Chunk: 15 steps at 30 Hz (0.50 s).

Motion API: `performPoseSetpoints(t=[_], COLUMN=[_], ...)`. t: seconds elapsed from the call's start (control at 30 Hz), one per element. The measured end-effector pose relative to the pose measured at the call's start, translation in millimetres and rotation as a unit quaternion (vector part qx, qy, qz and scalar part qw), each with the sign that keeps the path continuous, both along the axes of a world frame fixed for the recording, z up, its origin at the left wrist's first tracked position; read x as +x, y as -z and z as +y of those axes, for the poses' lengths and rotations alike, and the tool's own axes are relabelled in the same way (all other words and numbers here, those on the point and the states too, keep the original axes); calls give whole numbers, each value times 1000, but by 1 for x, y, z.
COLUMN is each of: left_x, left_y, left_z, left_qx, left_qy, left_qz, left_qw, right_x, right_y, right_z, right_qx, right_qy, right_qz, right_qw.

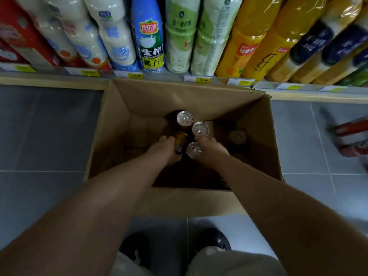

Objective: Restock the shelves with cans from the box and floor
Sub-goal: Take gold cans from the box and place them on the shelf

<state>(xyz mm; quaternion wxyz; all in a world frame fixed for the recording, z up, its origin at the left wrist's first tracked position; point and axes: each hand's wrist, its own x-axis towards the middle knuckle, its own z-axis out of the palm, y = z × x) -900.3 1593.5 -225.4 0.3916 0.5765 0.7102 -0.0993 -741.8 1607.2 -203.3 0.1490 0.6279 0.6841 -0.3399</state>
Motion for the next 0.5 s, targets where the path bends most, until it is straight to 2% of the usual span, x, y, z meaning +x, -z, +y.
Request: performPoseSetpoints(t=[0.13, 0.33, 0.5], left_x=[6, 8, 5], left_y=[41, 77, 77], left_z=[-3, -2, -1], left_qx=[-25, -15, 1], left_qy=[-120, -235, -263], left_qz=[-25, -106, -148], left_qw=[992, 966, 953], right_x=[-5, -5, 3], right_y=[28, 49, 50], right_z=[-4, 0, 1], right_qx=[-36, -17, -2], right_qy=[12, -15, -49], right_qz=[-14, -35, -18], right_qw=[999, 999, 999])
